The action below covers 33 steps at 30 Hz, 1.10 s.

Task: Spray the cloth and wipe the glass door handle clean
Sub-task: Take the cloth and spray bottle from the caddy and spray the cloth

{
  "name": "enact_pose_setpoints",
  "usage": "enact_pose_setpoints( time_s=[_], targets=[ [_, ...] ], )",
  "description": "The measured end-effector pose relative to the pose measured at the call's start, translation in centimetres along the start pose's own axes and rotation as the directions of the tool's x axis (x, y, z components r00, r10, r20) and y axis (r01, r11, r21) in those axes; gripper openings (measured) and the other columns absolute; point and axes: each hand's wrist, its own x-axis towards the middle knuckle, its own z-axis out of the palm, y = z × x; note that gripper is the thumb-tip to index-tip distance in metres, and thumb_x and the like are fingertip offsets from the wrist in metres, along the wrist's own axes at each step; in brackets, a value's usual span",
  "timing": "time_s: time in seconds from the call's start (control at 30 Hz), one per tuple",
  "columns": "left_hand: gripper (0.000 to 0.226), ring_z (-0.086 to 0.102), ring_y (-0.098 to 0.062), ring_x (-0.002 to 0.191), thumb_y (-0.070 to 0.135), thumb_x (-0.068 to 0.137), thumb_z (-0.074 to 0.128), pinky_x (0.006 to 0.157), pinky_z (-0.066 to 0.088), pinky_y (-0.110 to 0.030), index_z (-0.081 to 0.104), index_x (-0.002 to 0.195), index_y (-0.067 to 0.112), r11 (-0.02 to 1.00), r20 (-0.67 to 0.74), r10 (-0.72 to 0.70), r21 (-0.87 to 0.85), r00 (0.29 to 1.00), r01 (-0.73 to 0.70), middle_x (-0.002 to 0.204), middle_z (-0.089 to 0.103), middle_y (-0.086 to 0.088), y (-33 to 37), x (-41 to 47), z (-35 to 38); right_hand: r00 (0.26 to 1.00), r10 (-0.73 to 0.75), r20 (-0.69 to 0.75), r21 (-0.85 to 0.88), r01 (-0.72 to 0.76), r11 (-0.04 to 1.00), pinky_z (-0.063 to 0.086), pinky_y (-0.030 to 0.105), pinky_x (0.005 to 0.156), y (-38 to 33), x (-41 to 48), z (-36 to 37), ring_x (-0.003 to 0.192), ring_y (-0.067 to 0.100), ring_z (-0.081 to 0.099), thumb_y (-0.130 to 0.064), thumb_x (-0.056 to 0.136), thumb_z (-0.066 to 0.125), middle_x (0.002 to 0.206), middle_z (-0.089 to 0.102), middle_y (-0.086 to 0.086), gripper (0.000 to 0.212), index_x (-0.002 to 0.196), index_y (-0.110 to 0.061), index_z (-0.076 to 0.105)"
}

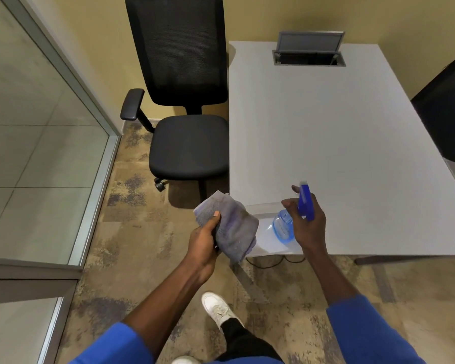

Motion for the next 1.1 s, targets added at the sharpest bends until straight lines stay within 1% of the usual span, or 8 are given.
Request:
enact_pose_setpoints(
  time_s=[0.1,0.23,0.4,0.5,0.6,0.73,0.9,1.1],
  targets=[
    [0.021,0.088,-0.012,0.095,0.041,0.112,0.068,0.092,0.066,-0.04,0.08,0.119,0.025,1.0,-0.003,-0.001,-0.031,1.0,0.001,0.108,0.091,0.005,0.2,0.0,-0.2,0.999,0.018,0.042,-0.002,-0.018,1.0,0.059,0.052,0.108,0.0,0.3,0.1,0.113,0.035,0.074,-0.008,0.102,0.071,0.13,0.074,0.017,0.038,0.139,-0.005,0.062],
    [0.026,0.089,-0.012,0.094,0.042,0.111,0.069,0.087,0.065,-0.036,0.081,0.123,0.022,0.997,-0.005,0.019,-0.068,1.0,-0.019,0.114,0.091,0.001,0.8,0.1,-0.5,0.992,-0.044,0.12,-0.038,0.048,0.998,0.059,0.062,0.106,-1.7,0.2,-0.1,0.115,0.047,0.07,0.002,0.1,0.07,0.133,0.068,0.023,0.04,0.139,0.004,0.058],
    [0.034,0.087,-0.017,0.109,0.045,0.114,0.063,0.097,0.063,-0.038,0.084,0.123,0.02,0.987,-0.017,0.084,-0.139,0.996,-0.085,0.126,0.088,-0.003,2.3,0.4,-1.0,0.893,-0.245,0.378,-0.068,0.291,0.954,0.064,0.043,0.093,-7.3,-0.4,-1.1,0.102,0.045,0.074,-0.007,0.1,0.071,0.133,0.064,0.026,0.035,0.132,-0.006,0.057],
    [0.034,0.083,-0.022,0.12,0.044,0.116,0.06,0.098,0.064,-0.038,0.083,0.124,0.021,0.973,-0.043,0.13,-0.189,0.991,-0.136,0.126,0.088,-0.001,3.5,0.3,-1.1,0.804,-0.204,0.559,-0.153,0.342,0.927,0.059,0.041,0.089,-10.8,-1.0,-1.3,0.098,0.037,0.072,-0.036,0.087,0.074,0.125,0.066,0.017,0.049,0.127,-0.009,0.063],
    [0.032,0.084,-0.021,0.119,0.043,0.117,0.058,0.096,0.069,-0.036,0.08,0.129,0.023,0.96,-0.072,0.176,-0.209,0.982,-0.187,0.127,0.088,0.0,4.6,0.2,-1.3,0.716,-0.074,0.694,-0.253,0.338,0.906,0.057,0.035,0.085,-12.1,-1.8,-0.4,0.098,0.028,0.068,-0.037,0.086,0.08,0.122,0.066,0.011,0.052,0.127,-0.008,0.066],
    [0.034,0.086,-0.018,0.115,0.04,0.117,0.058,0.089,0.071,-0.032,0.078,0.135,0.019,0.945,-0.068,0.216,-0.237,0.974,-0.226,0.128,0.087,-0.002,5.5,-0.2,-1.9,0.662,0.058,0.747,-0.348,0.315,0.883,0.06,0.042,0.093,-12.1,-3.3,1.2,0.103,0.031,0.068,-0.031,0.091,0.084,0.124,0.065,0.01,0.051,0.129,-0.008,0.061],
    [0.033,0.081,-0.022,0.125,0.038,0.118,0.057,0.102,0.067,-0.039,0.076,0.137,0.02,0.944,-0.057,0.219,-0.24,0.974,-0.226,0.134,0.086,-0.005,5.5,-0.4,-2.2,0.64,0.088,0.763,-0.375,0.328,0.867,0.058,0.044,0.093,-11.9,-4.4,2.5,0.101,0.033,0.067,-0.035,0.09,0.085,0.12,0.063,0.01,0.05,0.124,-0.01,0.061],
    [0.032,0.08,-0.025,0.128,0.038,0.118,0.057,0.11,0.062,-0.045,0.08,0.13,0.019,0.938,-0.054,0.207,-0.272,0.977,-0.214,0.13,0.087,-0.005,5.2,-0.6,-2.8,0.589,0.111,0.801,-0.374,0.346,0.861,0.048,0.016,0.079,-11.6,-4.9,2.8,0.092,0.018,0.064,-0.039,0.089,0.085,0.119,0.061,0.002,0.045,0.12,-0.019,0.059]
  ],
)
